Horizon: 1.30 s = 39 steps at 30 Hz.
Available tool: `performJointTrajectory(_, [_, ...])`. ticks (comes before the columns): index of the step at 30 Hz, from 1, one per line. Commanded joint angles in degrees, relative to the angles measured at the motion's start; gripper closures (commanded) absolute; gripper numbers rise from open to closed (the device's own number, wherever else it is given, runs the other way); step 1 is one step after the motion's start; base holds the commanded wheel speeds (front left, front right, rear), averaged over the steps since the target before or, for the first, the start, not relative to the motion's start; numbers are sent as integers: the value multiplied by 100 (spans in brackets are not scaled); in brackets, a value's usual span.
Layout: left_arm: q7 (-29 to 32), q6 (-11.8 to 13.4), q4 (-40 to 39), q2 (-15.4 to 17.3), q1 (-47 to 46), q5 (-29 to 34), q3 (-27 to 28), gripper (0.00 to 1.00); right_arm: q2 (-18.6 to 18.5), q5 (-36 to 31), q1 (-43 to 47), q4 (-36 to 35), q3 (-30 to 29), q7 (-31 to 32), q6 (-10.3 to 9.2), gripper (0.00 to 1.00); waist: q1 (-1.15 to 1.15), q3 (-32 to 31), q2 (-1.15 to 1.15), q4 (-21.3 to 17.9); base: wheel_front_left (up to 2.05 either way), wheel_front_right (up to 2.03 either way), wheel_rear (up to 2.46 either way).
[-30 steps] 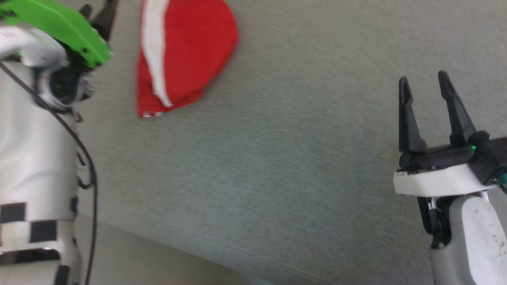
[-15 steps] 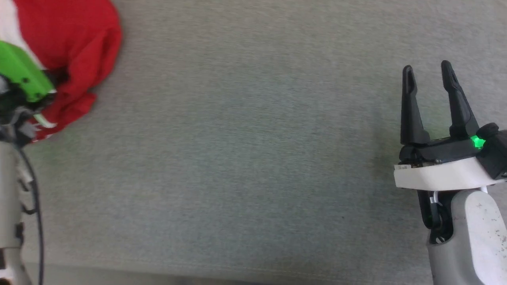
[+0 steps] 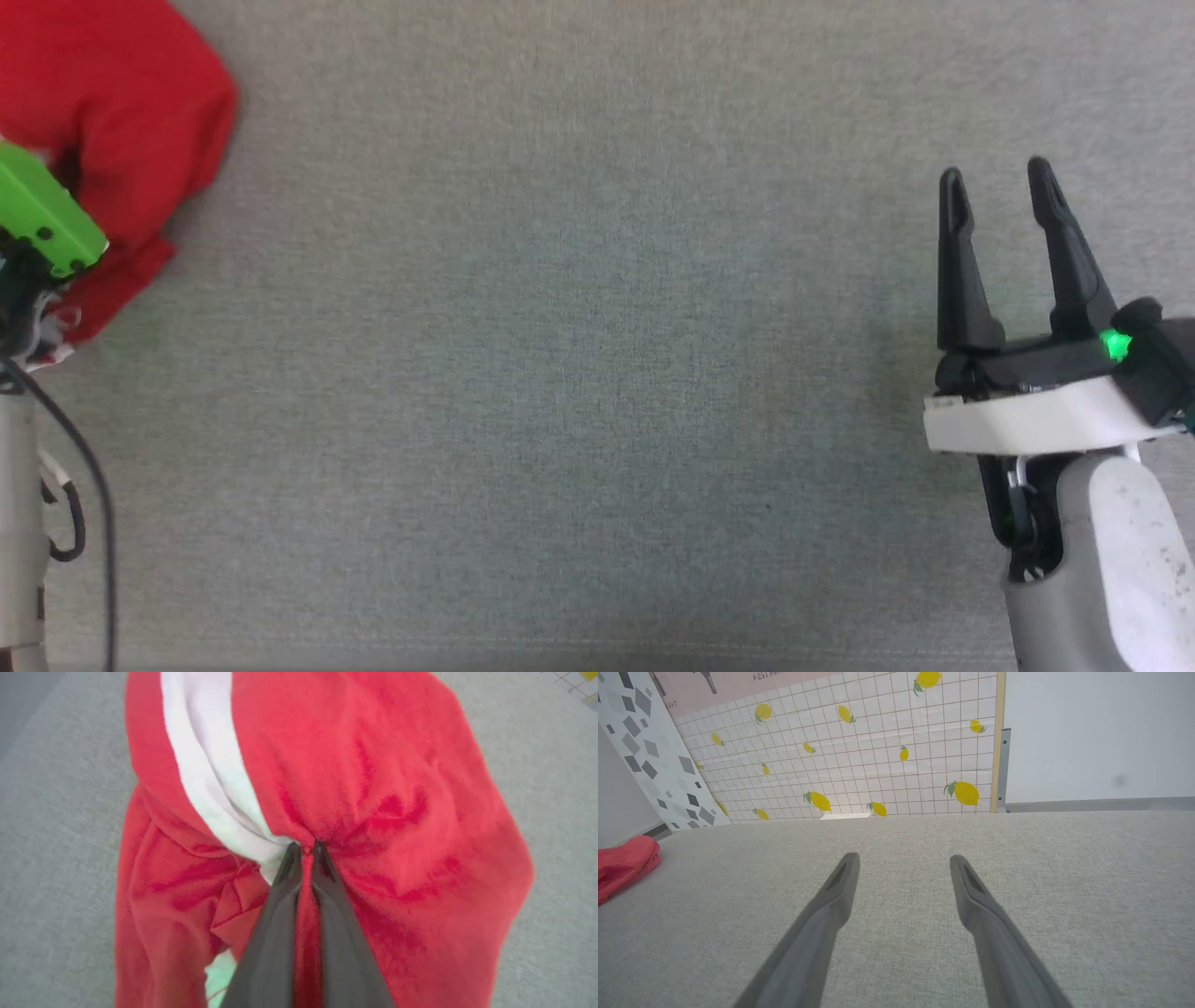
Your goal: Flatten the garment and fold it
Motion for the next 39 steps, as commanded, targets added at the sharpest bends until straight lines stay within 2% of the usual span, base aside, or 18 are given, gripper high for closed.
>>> performJointTrajectory(1, [-551, -193, -14, -4, -34, 153, 7, 100, 2, -17, 115, 34, -12, -28, -10, 0, 0, -459, 0, 103, 0, 0, 0])
performJointTrajectory(4, [-1974, -456, 101, -110, -208, 384, 112, 100, 2, -24, 288, 86, -78, -28, -10, 0, 0, -906, 0, 128, 0, 0, 0])
performJointTrajectory(8, [-3108, -647, 294, -251, -421, 654, 26, 100, 2, -4, 550, 142, -207, -28, -10, 0, 0, -1445, 0, 155, 0, 0, 0])
performJointTrajectory(12, [-3862, -756, 408, -386, -650, 949, -202, 100, 2, -5, 811, 191, -291, -28, -10, 0, 0, -1946, 0, 120, 0, 0, 0])
performJointTrajectory(16, [-4285, -822, 438, -585, -795, 1191, -512, 100, 2, -4, 1050, 238, -363, -28, -10, 0, 0, -2362, 0, 4, 0, 0, 0])
performJointTrajectory(26, [-4445, -1156, 346, -1129, -1160, 1578, -1550, 100, 2, -52, 1406, 216, -403, -28, -10, 0, 0, -2847, 0, -581, 0, 0, 0])
performJointTrajectory(39, [-3862, -1349, 492, -1976, -707, 1164, -2636, 100, 2, -66, 1564, 189, -421, -28, -10, 0, 0, -2968, 0, -1531, 0, 0, 0])
